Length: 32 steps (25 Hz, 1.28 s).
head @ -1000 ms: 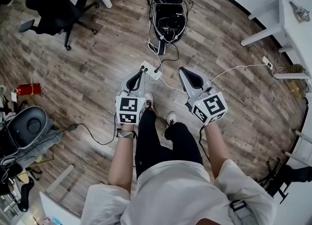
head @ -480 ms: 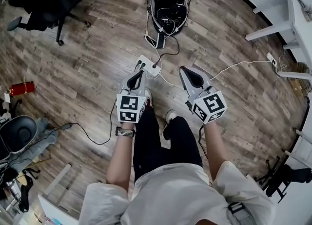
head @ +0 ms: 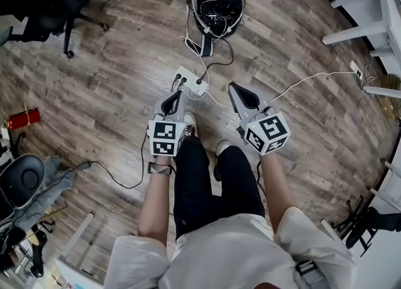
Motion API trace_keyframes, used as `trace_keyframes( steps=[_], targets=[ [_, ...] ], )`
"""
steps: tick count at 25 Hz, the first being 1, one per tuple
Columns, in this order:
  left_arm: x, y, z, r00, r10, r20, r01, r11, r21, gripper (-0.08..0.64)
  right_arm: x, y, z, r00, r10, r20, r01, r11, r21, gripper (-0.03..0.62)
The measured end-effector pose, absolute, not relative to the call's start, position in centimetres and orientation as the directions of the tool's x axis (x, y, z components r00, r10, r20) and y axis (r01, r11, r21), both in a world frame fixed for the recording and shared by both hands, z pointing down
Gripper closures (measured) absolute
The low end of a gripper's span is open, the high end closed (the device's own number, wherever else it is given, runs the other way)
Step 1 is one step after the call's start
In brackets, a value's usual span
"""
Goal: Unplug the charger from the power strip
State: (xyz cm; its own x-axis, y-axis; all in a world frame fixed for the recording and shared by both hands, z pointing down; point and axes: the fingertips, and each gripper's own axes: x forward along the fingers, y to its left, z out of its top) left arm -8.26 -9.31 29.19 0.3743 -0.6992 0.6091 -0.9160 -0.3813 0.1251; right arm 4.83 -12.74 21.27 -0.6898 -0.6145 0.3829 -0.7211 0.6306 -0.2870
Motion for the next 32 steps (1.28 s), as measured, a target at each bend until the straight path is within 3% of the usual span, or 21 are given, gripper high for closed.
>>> trace_keyframes(
  steps=[5, 32],
  targets=[
    [-8.0, -10.1, 32.7, 0.381, -0.666, 0.642, -0.883, -0.468, 0.039, 0.561, 4.3, -13.9, 24.9, -0.684, -0.602, 0.411, -0.724, 0.626, -0.289, 0.591],
    [-9.8, -12.1, 55.2, 0.431, -0.651, 0.625, -0.884, -0.444, 0.147, 0.561, 3.8, -15.2, 49.4, -0.678, -0.526, 0.513, -0.709, 0.652, -0.269, 0.591]
  ],
)
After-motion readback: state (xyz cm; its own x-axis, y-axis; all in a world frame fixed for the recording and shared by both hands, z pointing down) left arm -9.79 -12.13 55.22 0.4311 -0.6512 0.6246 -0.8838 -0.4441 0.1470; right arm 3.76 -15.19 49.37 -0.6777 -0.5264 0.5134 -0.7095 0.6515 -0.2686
